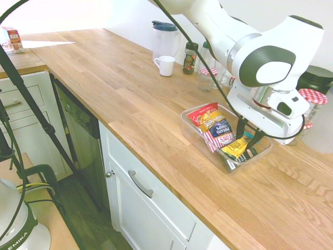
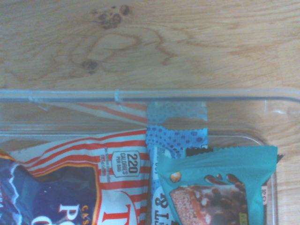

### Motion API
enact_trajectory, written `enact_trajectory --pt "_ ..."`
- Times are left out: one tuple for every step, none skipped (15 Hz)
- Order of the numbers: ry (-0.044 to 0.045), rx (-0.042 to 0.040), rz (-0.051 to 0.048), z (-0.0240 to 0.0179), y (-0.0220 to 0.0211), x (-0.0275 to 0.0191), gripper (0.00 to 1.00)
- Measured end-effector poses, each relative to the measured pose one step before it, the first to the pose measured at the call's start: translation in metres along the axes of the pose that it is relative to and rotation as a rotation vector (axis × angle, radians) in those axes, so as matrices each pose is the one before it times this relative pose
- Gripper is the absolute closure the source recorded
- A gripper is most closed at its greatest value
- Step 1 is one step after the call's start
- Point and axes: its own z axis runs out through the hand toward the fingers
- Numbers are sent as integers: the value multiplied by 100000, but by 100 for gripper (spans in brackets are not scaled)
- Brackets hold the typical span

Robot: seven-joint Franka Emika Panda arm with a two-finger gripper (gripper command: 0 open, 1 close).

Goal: Put the protein bar into the container

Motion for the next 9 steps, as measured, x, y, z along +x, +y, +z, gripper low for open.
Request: enact_trajectory --pt "-375 -366 -12 343 33 27 0" --pt "-199 -188 -49 166 12 8 0" --pt "-13 -11 -179 11 0 1 0" --pt "-5 -2 -239 1 0 -1 0" --pt "-2 -1 -179 0 0 0 0" --pt "-4 -2 -116 0 0 -1 0" --pt "1 1 -68 -1 -1 0 0" --pt "2 1 -84 0 0 0 0" --pt "0 0 -93 0 0 0 0"
